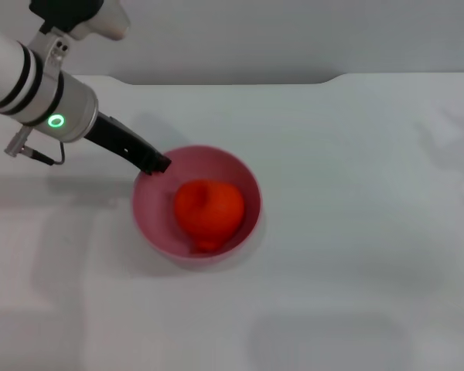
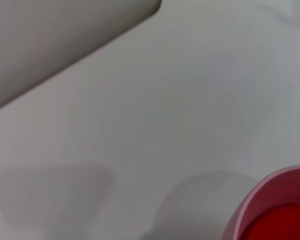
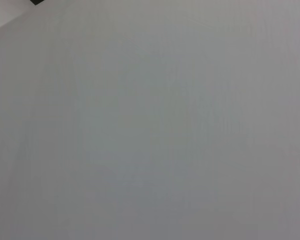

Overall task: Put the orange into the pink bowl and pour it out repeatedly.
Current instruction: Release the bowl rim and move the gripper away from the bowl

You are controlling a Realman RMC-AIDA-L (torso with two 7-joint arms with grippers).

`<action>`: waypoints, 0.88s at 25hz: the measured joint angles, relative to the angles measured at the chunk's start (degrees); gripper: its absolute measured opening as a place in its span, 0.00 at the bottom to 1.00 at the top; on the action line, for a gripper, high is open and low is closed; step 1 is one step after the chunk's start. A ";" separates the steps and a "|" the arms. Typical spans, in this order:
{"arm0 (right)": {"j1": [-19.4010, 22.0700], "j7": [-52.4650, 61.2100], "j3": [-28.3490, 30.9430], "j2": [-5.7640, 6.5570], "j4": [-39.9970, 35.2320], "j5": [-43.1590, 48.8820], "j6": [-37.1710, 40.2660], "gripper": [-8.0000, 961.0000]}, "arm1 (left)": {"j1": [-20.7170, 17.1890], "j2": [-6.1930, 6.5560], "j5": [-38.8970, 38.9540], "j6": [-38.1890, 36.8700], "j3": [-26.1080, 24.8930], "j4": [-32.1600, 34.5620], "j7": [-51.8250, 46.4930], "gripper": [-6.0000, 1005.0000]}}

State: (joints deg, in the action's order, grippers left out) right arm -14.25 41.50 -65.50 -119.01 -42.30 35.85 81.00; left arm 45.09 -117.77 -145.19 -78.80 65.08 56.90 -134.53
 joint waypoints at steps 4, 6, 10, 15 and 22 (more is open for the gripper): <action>-0.14 -0.13 0.03 0.01 0.14 -0.06 -0.01 0.58 | -0.05 -0.04 0.00 -0.07 0.95 -1.29 -0.21 0.10; -0.28 -0.16 0.03 0.05 0.15 -0.08 -0.01 0.58 | -0.19 -0.10 0.02 0.02 1.05 -1.66 -0.25 0.10; -0.55 -0.19 0.03 0.09 0.18 -0.08 -0.06 0.58 | -0.38 -0.18 0.07 0.34 1.08 -2.28 -0.25 0.11; -0.65 -0.22 0.00 0.10 0.21 -0.09 0.04 0.58 | -0.44 -0.20 0.13 0.42 1.66 -3.12 -0.25 0.12; -0.64 -0.26 -0.37 0.09 0.31 -0.14 0.13 0.58 | -0.23 -0.17 0.19 0.14 2.96 -4.46 -0.32 0.14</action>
State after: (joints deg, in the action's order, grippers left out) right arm -14.89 41.24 -65.87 -118.92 -41.99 35.70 81.14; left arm 44.87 -117.95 -145.00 -78.66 68.04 52.44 -134.85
